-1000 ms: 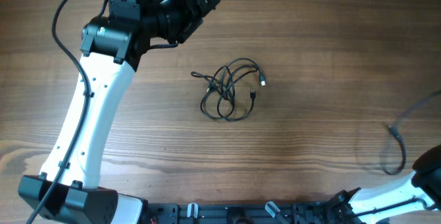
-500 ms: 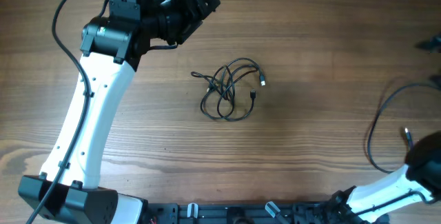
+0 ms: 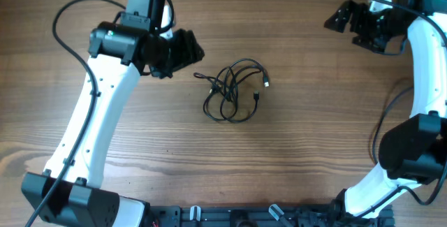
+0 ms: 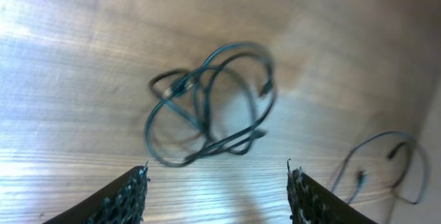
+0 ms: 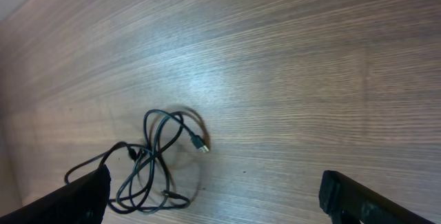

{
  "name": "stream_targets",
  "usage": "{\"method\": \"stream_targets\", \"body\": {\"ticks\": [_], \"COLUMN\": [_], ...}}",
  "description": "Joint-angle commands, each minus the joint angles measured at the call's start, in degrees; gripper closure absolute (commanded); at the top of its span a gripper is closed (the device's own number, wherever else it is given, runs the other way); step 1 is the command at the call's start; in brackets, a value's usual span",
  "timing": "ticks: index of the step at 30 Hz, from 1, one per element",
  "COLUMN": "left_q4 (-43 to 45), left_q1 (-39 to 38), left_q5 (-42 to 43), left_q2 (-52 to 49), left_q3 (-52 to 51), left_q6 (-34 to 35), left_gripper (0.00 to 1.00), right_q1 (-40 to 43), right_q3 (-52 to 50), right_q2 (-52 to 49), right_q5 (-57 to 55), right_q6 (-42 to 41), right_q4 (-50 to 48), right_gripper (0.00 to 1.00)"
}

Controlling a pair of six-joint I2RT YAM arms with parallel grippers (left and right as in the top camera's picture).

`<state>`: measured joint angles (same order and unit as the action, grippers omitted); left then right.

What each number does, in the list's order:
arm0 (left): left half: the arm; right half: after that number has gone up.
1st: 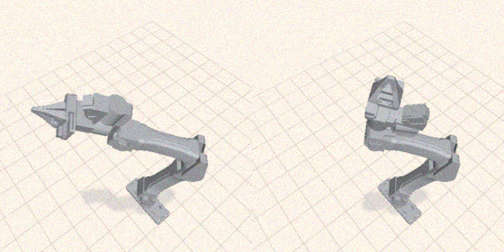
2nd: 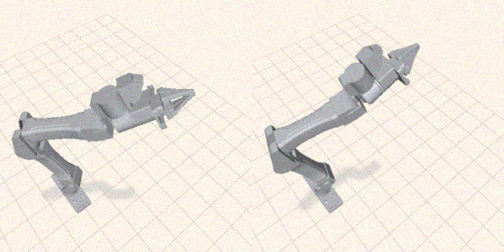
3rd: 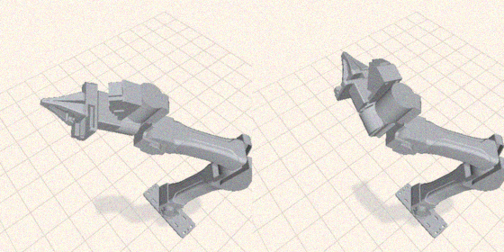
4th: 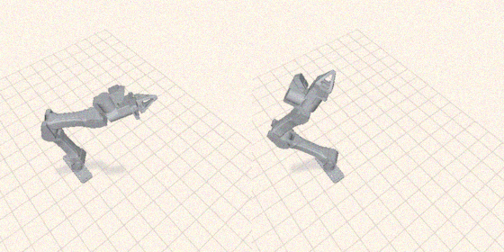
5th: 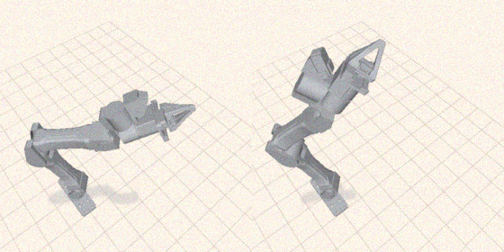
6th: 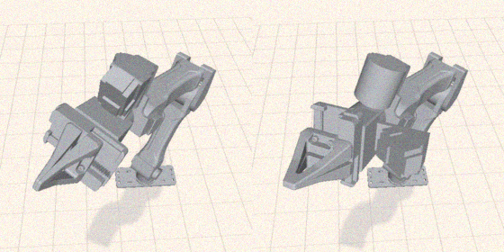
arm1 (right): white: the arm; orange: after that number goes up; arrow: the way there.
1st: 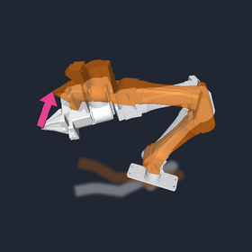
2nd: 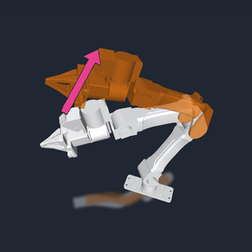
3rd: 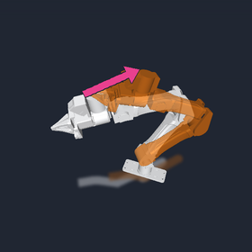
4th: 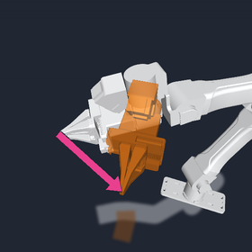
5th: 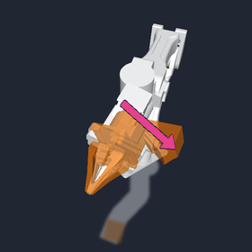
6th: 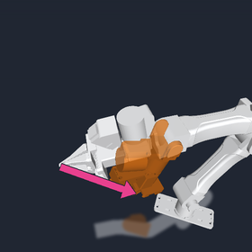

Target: Untangle cables

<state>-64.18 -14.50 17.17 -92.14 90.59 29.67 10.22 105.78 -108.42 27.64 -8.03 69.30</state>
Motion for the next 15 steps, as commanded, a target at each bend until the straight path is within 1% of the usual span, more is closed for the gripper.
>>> {"method": "stream_targets", "body": {"ticks": [1,3,5,8,12,15], "left_q4": [2.6,8.0,15.2,21.8,24.9,26.4], "left_q1": [0.1,0.1,0.1,-0.3,-2.4,-4.4], "left_q5": [-1.6,-1.6,-1.6,-1.6,-1.6,-1.6], "left_q2": [0.3,0.2,0.2,-0.2,-3.3,-5.7], "left_q3": [-7.2,-12.1,-16.9,-21.2,-22.1,-22.1], "left_q6": [0.0,4.7,10.1,14.8,16.3,17.6], "left_gripper": [0.32,0.32,0.31,0.31,0.31,0.36], "right_q1": [-0.8,-0.8,-0.8,-0.8,-0.8,-0.9], "right_q3": [0.4,0.4,0.3,0.3,0.3,0.3], "right_q2": [1.9,1.9,1.9,1.9,1.9,1.9], "right_q5": [0.5,0.5,0.5,0.5,0.5,0.2], "right_q6": [-1.4,-2.1,-2.6,-2.6,-2.6,-2.5], "right_q4": [-0.1,0.0,0.0,0.2,0.2,0.3], "right_gripper": [0.0,0.0,0.0,0.0,0.0,0.0]}}
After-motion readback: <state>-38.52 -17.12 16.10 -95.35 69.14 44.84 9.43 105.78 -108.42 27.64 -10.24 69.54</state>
